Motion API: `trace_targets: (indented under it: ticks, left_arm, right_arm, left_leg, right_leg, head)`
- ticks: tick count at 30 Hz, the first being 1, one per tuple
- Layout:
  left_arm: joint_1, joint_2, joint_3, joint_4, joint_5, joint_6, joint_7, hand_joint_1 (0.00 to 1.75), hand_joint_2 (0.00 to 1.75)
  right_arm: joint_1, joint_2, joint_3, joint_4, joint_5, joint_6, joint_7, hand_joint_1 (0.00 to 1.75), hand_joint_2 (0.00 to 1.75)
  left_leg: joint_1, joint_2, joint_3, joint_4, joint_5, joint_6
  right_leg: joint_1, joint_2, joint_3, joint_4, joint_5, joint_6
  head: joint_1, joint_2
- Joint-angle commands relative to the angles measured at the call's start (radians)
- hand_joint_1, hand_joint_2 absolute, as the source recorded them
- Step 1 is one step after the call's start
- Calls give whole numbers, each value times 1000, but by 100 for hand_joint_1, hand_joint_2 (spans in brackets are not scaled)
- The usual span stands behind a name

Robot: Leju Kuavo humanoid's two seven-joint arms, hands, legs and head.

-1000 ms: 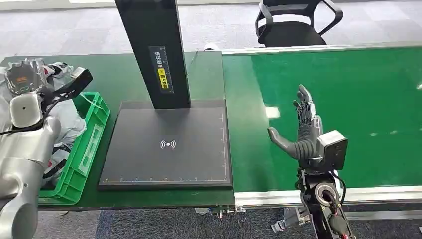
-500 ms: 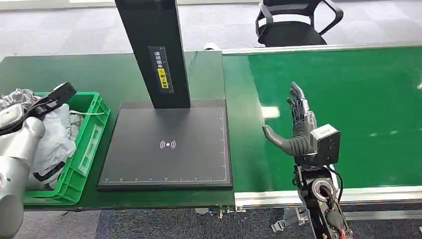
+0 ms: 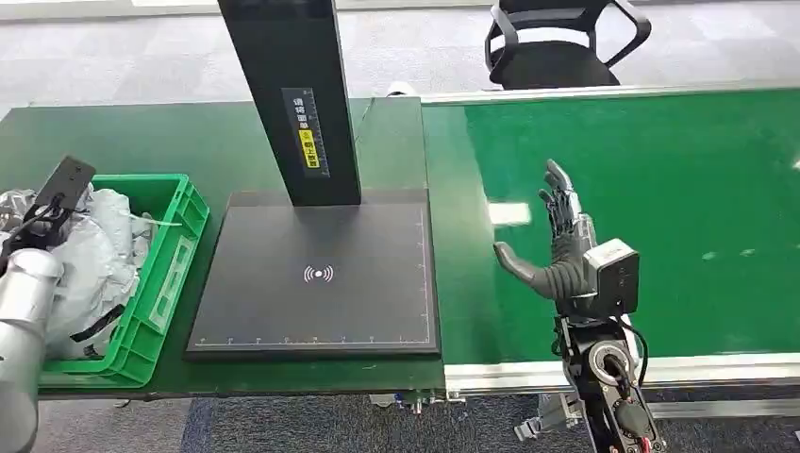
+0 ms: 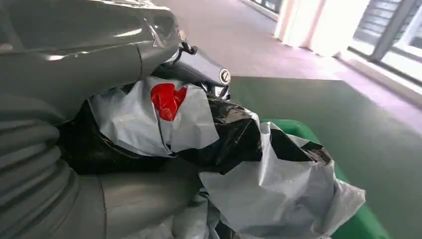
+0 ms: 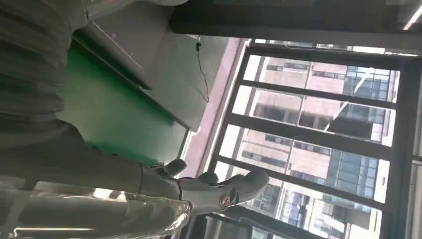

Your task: Moved the parcel from conveyor to table for the left to box.

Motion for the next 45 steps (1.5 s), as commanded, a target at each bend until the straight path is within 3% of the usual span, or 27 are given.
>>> trace_targets:
  ticks: [1,15,23,27,32,34,35,36,37,38,45]
  left_arm:
    - [84,-45,236,70,137,-56,-97,175,175]
    - [87,-48,273,69,196,-91,-103,175,175]
    - [102,-74,324,54,336,-87,-199,175,175]
    - [106,-89,440,59,523,-206,-244,175,175]
    - [123,-109,447,50,615,-289,-298,175,175]
    - [123,-125,468,44,703,-389,-369,175,175]
    - [124,-134,473,32,728,-429,-413,147,175]
    - [126,-144,470,23,769,-464,-451,49,175]
    - [122,-155,494,20,840,-543,-456,7,175]
    - [122,-165,501,13,892,-576,-447,0,175]
    - [130,-169,467,0,952,-621,-433,0,175]
  right_arm:
    - [-33,-7,31,54,-6,9,-1,0,175]
    - [-44,-3,37,69,-4,12,-5,0,175]
    - [-70,0,41,94,-1,14,-8,0,175]
    - [-91,1,47,120,0,20,-13,0,175]
    - [-90,-9,49,113,-3,21,-18,0,175]
    - [-86,-17,47,103,-9,19,-21,0,175]
    - [-82,-20,45,99,-13,18,-24,0,175]
    - [-77,-27,45,93,-16,18,-26,0,175]
    - [-77,-30,45,93,-21,19,-30,0,175]
    - [-81,-32,47,97,-25,20,-32,0,175]
    - [-94,-37,60,113,-29,21,-35,0,175]
  left_leg:
    - [-1,0,3,-2,1,2]
    - [-1,0,9,-3,1,2]
    - [-1,-1,9,-5,2,3]
    - [-1,-1,10,-3,2,2]
    - [-1,-5,10,-5,3,3]
    - [-2,-8,10,-2,2,2]
    - [-1,-8,9,-4,4,3]
    - [-2,-9,9,-3,4,3]
    - [-2,-9,10,-2,3,2]
    - [-1,-10,9,-3,4,3]
    - [-2,-13,7,-2,5,3]
  right_leg:
    - [-1,0,3,-1,0,-1]
    - [-1,0,8,-2,1,-2]
    - [-1,-1,9,-3,2,-3]
    - [-1,-1,9,-2,1,-2]
    - [-1,-3,11,-3,2,-3]
    - [-1,-6,12,0,0,-1]
    - [0,-8,12,-3,2,-3]
    - [-1,-9,12,-2,1,-2]
    - [-1,-9,12,-1,0,-2]
    - [-1,-10,12,-2,1,-2]
    - [-1,-14,12,-2,1,-2]
  head:
    - [0,0]
    - [0,0]
    - [0,0]
    - [0,0]
    - [0,0]
    - [0,0]
    - [0,0]
    - [0,0]
    - [0,0]
    - [0,0]
    - [0,0]
